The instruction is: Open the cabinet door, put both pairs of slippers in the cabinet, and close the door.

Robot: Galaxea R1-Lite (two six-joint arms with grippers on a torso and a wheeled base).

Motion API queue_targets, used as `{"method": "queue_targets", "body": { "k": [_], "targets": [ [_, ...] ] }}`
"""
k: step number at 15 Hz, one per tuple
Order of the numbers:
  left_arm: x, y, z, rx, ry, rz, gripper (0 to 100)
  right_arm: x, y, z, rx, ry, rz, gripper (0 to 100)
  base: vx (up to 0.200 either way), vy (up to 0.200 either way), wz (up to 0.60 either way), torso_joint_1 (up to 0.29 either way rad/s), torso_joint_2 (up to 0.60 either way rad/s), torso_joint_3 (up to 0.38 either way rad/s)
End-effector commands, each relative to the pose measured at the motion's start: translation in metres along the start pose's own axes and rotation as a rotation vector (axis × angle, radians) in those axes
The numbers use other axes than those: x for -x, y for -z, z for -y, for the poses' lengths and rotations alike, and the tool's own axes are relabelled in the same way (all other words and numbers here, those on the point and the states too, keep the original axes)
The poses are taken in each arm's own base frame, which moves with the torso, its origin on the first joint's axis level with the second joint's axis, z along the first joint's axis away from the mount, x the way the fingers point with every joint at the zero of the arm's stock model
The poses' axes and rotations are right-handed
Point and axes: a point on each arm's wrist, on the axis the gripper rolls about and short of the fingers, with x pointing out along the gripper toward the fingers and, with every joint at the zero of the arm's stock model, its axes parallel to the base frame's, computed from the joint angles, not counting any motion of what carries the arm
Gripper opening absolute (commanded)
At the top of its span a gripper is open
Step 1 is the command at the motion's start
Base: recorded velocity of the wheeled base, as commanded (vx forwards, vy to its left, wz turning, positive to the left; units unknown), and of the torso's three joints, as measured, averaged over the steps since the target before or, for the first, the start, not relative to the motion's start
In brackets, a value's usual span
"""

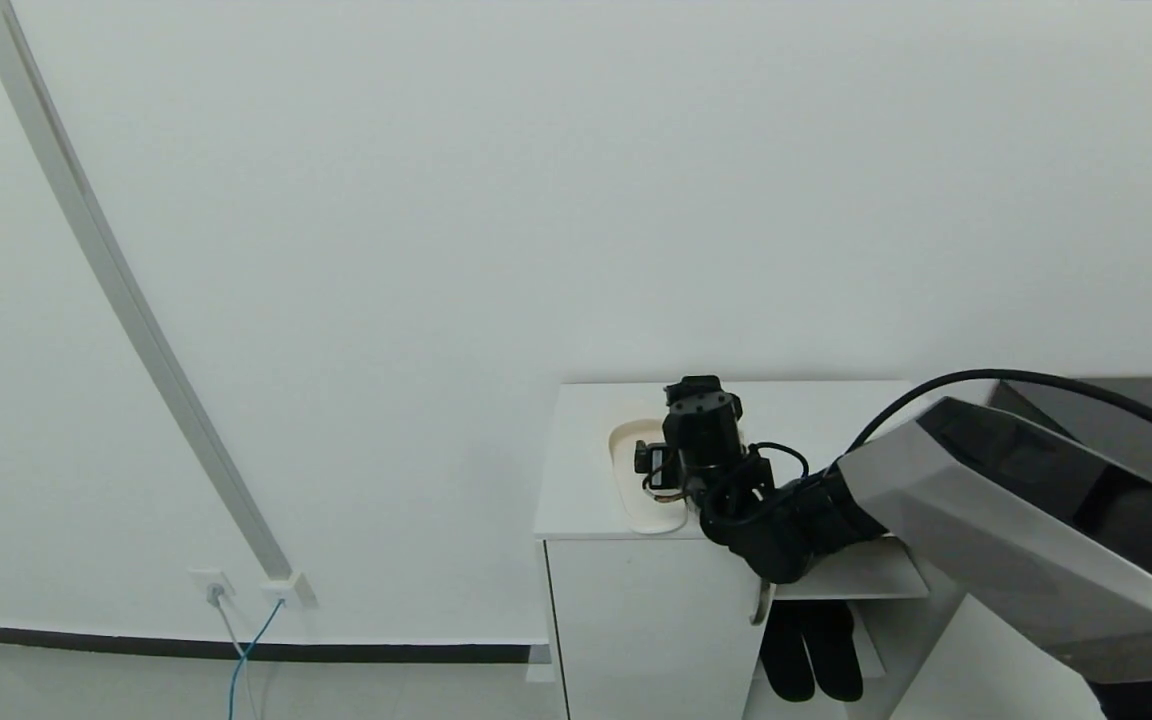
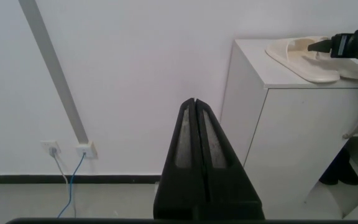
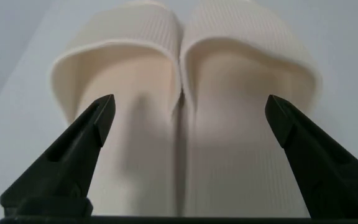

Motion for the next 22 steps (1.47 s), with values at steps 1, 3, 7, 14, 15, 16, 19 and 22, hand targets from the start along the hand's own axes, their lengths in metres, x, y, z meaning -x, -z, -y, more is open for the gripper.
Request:
{"method": "queue_targets", "body": {
  "k": [1,3,7,14,15,16,19,22],
  "targets": [
    [0.0,0.0,0.0,-0.001,-0.001,-0.001,0,-0.026,0.014,0.004,0.012,0.023,0.0,100,0.0,0.0,0.0,0.0,0.0,0.0],
    [0.0,0.0,0.0,-0.001,-0.001,-0.001,0,-0.035,0.013,0.006,0.02,0.029,0.019,100,0.0,0.0,0.0,0.0,0.0,0.0],
    [0.0,0.0,0.0,0.001,-0.004,-0.001,0,-0.051,0.007,0.007,0.025,0.043,0.041,100,0.0,0.0,0.0,0.0,0.0,0.0],
    [0.0,0.0,0.0,0.001,-0.004,-0.001,0,-0.052,0.001,0.003,0.027,0.013,0.034,0,0.0,0.0,0.0,0.0,0.0,0.0],
    [0.0,0.0,0.0,0.001,-0.004,-0.001,0,-0.053,0.001,0.004,0.027,0.015,0.033,0,0.0,0.0,0.0,0.0,0.0,0.0],
    [0.0,0.0,0.0,0.001,-0.004,-0.001,0,-0.053,0.001,0.004,0.028,0.015,0.032,0,0.0,0.0,0.0,0.0,0.0,0.0],
    [0.0,0.0,0.0,0.001,-0.004,-0.001,0,-0.043,-0.013,0.004,0.018,0.008,0.053,0,0.0,0.0,0.0,0.0,0.0,0.0],
    [0.0,0.0,0.0,0.001,-0.004,-0.001,0,0.002,-0.05,0.011,0.005,-0.042,0.078,0,0.0,0.0,0.0,0.0,0.0,0.0]
  ]
}}
